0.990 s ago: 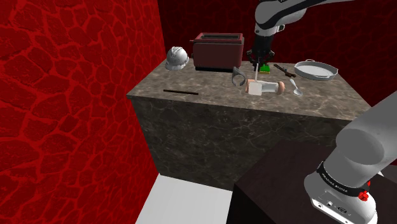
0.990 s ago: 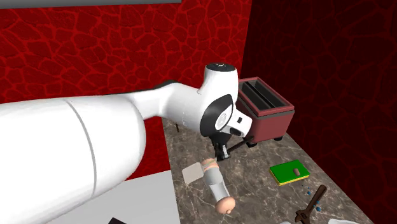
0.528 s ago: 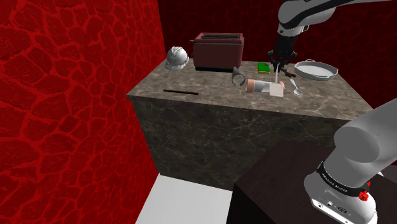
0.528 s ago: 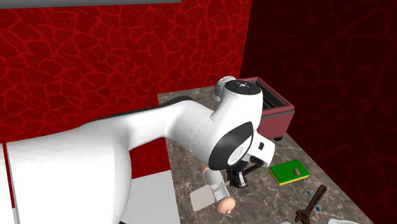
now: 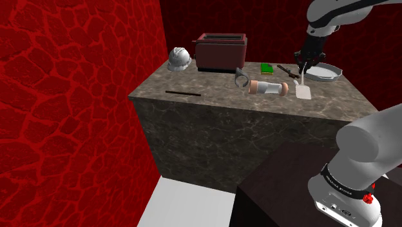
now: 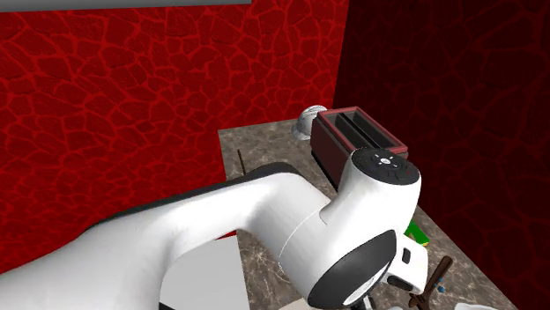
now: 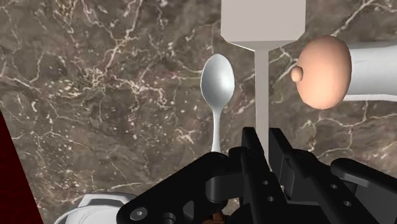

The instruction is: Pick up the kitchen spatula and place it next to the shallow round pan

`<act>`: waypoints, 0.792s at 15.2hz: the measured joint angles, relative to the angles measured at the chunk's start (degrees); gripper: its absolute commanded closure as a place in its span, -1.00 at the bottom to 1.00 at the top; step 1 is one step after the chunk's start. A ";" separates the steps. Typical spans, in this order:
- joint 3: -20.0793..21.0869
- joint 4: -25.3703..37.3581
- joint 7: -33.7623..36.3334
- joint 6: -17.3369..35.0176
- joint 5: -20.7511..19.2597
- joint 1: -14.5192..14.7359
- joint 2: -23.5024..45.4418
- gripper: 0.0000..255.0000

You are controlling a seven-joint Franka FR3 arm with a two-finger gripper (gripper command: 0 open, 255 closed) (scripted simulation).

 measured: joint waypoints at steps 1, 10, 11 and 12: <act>-1.15 -0.01 -1.45 0.05 -0.47 -0.65 -0.08 1.00; -9.37 -2.11 -11.85 1.41 -4.30 -5.45 -1.81 1.00; -9.62 -2.47 -11.99 2.25 -4.31 -5.43 -1.33 1.00; -9.74 -2.95 -12.00 2.92 -4.36 -5.44 -1.12 1.00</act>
